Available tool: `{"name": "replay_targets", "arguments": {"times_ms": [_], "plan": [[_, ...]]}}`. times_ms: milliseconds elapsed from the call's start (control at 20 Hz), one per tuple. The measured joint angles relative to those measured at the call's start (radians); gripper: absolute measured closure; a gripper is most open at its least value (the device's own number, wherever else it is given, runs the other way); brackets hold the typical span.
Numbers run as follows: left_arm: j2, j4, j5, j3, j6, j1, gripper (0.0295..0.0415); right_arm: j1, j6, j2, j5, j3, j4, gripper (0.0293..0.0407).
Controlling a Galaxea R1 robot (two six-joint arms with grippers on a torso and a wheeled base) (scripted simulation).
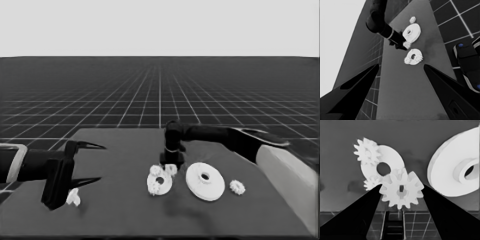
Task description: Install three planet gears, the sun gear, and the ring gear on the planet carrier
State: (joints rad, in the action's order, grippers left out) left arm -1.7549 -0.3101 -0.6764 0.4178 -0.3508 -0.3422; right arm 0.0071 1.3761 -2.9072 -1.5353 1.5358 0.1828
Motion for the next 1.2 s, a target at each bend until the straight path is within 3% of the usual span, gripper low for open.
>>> {"name": "replay_targets", "arguments": {"times_ms": [200, 300, 400, 700, 800, 850, 1200], "plan": [[0.000, 0.000, 0.000, 0.000, 0.000, 0.000, 0.0326, 0.000, -0.012, -0.010, 0.002, 0.022, -0.001, 0.0388], [0.000, 0.000, 0.000, 0.000, 0.000, 0.000, 0.0326, -0.103, -0.048, -0.025, 0.032, 0.079, 0.097, 0.0388], [0.000, 0.000, 0.000, 0.000, 0.000, 0.000, 0.0326, -0.139, -0.065, -0.034, 0.048, 0.110, 0.129, 0.0388], [0.000, 0.000, 0.000, 0.000, 0.000, 0.000, 0.0326, -0.154, -0.075, -0.039, 0.056, 0.126, 0.144, 0.0388], [0.000, 0.000, 0.000, 0.000, 0.000, 0.000, 0.0326, -0.155, -0.075, -0.039, 0.056, 0.127, 0.145, 0.0328], [0.000, 0.000, 0.000, 0.000, 0.000, 0.000, 0.0326, -0.155, -0.075, -0.039, 0.057, 0.127, 0.145, 0.0319], [0.000, 0.000, 0.000, 0.000, 0.000, 0.000, 0.0326, -0.155, -0.075, -0.039, 0.057, 0.127, 0.145, 0.0315]]}}
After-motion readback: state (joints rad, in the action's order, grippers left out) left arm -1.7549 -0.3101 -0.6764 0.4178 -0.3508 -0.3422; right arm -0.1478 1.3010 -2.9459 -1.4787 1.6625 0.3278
